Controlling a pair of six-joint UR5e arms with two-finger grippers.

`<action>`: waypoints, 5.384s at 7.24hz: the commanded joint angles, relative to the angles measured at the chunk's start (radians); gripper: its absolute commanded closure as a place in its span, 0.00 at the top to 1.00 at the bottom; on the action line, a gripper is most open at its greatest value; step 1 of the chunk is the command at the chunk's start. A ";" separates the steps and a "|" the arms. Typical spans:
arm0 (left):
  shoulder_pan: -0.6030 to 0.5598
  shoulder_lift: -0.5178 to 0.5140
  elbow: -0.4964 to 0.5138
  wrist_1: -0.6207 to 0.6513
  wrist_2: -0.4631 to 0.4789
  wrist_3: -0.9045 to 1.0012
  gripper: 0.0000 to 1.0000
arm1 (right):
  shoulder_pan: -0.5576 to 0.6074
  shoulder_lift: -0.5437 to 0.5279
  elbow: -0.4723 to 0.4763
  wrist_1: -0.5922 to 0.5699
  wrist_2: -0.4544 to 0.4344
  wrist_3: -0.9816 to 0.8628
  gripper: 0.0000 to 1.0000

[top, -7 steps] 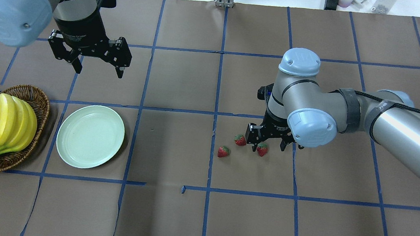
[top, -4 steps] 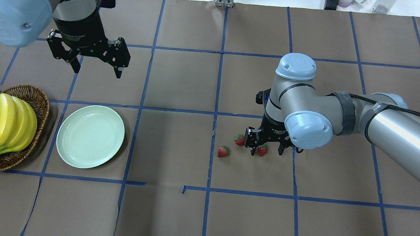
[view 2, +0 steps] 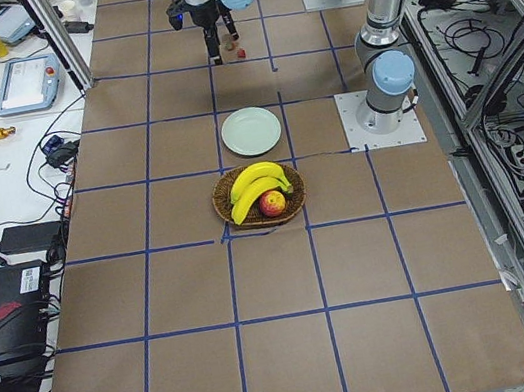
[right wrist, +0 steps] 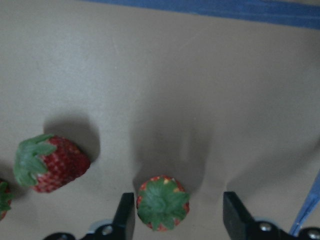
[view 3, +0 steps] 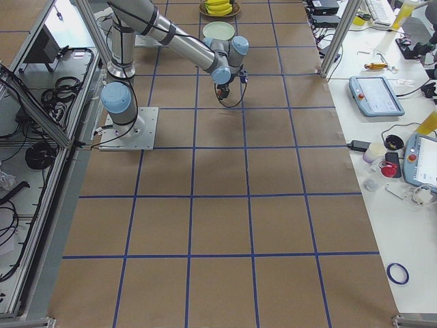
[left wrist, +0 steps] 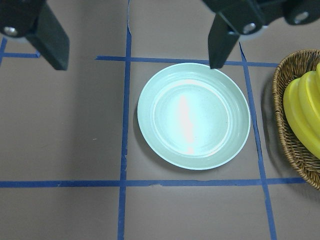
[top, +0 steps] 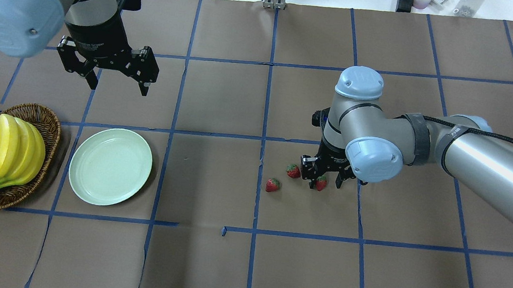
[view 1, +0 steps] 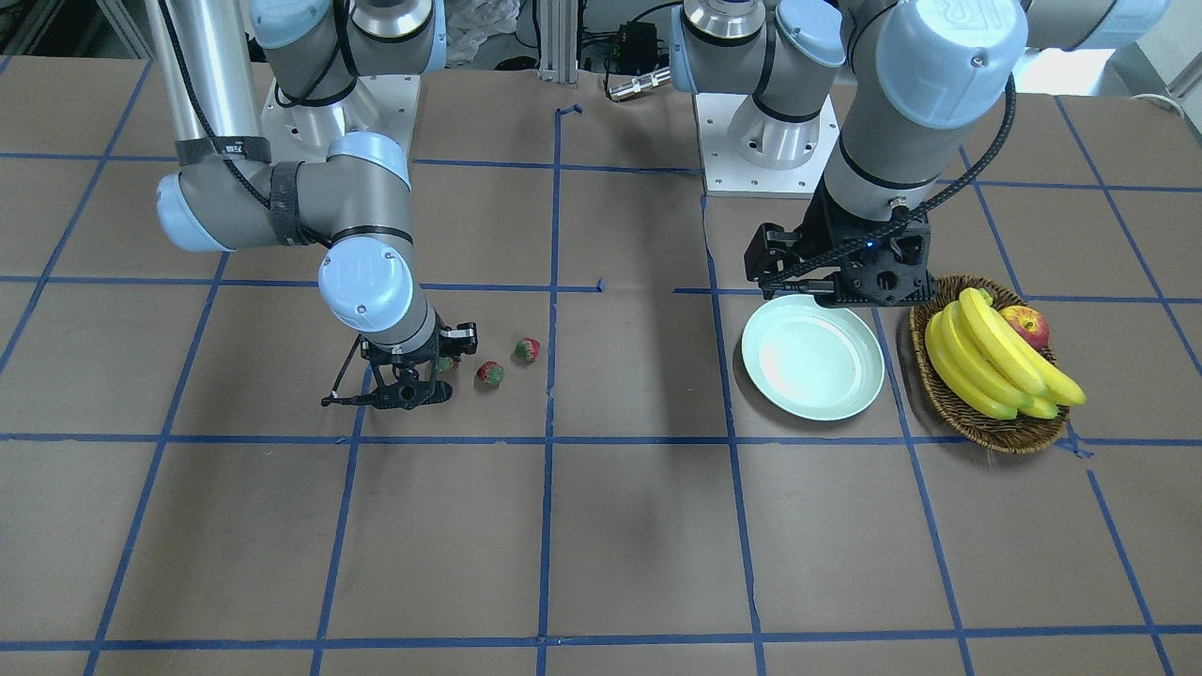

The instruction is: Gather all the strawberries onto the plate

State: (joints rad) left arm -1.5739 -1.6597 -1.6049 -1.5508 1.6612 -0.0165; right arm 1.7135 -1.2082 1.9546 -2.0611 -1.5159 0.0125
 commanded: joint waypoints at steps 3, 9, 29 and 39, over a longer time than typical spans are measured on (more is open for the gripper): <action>0.058 0.005 0.002 0.000 0.000 0.056 1.00 | 0.005 -0.039 -0.076 0.039 -0.073 -0.008 0.00; 0.086 -0.002 0.002 0.002 -0.008 0.055 1.00 | 0.288 0.052 -0.358 0.118 0.022 0.182 0.00; 0.120 -0.025 -0.059 0.031 -0.014 0.078 1.00 | 0.158 0.071 -0.298 0.171 -0.049 0.253 1.00; 0.112 -0.026 -0.095 0.031 -0.015 0.066 1.00 | 0.152 0.122 -0.252 0.168 -0.023 0.663 1.00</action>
State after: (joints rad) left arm -1.4618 -1.6858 -1.6909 -1.5201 1.6447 0.0519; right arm 1.8664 -1.0893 1.6995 -1.8941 -1.5410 0.6103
